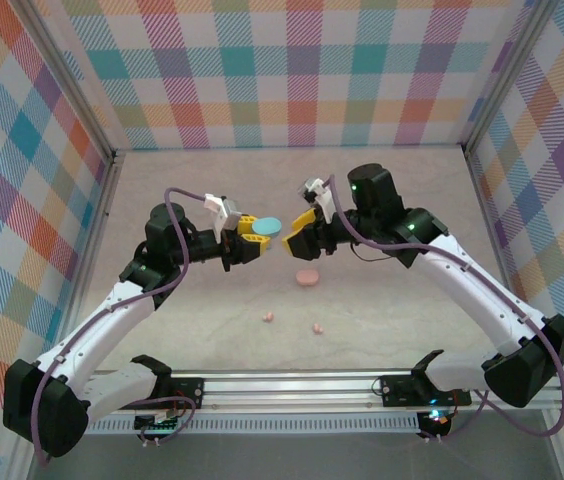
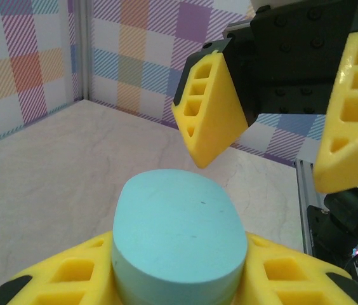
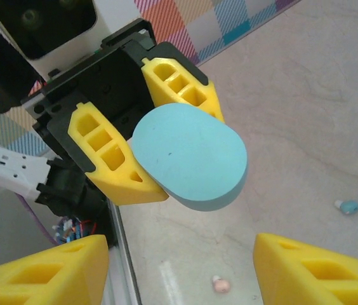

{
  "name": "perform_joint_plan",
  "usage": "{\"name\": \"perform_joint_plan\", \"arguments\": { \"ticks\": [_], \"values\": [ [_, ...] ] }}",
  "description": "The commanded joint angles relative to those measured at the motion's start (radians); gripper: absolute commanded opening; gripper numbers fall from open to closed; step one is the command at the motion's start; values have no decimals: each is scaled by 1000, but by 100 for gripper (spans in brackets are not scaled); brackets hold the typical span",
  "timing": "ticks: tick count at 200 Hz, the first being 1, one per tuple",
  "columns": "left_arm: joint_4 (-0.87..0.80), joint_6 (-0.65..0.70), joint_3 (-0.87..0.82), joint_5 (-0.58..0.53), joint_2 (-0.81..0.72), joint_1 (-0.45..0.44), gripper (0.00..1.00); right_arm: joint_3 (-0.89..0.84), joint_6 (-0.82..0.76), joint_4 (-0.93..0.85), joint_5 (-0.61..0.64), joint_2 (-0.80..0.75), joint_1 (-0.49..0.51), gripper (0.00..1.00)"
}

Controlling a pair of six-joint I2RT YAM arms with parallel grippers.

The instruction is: Insert the wireless bluetooth earbuds into the charging case

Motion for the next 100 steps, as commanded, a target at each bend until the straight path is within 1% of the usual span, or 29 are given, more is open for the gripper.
{"name": "perform_joint_plan", "arguments": {
  "ticks": [1,11,15,36,100],
  "values": [
    [-31,17,26,3,-25,-11,22,5,-85,21,19,1,15,63],
    [-34,17,23,3,-31,-13,22,21,-83,13,19,16,21,63],
    [-33,17,23,3,-33,-13,21,26,-117,9,19,22,25,63],
    [-39,17,27,9,-35,-16,21,53,-142,-15,17,46,40,62],
    [-23,18,47,38,8,-23,21,74,-205,-70,49,61,46,63]
  ]
}}
